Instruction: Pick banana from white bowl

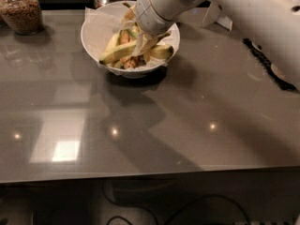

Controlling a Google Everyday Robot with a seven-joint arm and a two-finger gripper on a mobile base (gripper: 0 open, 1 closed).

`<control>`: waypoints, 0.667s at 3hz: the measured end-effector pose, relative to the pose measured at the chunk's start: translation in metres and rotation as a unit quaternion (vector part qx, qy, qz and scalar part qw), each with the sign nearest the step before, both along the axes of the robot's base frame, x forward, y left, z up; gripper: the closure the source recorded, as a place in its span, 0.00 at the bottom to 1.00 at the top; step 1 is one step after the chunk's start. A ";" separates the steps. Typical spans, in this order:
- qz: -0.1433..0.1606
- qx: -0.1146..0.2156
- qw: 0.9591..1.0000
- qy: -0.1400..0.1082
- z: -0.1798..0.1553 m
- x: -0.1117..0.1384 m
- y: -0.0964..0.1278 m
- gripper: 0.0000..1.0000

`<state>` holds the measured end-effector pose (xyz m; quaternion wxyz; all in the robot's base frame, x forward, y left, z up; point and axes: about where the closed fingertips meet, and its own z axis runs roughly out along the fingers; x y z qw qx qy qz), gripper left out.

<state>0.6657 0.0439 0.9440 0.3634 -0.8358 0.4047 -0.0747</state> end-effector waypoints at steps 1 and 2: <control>0.001 -0.008 1.000 0.008 -0.014 0.010 0.003 0.43; -0.002 -0.021 1.000 0.012 -0.026 0.020 0.003 0.44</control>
Offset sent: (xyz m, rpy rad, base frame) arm 0.0327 -0.0014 -0.0379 -0.0725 0.0263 -0.0189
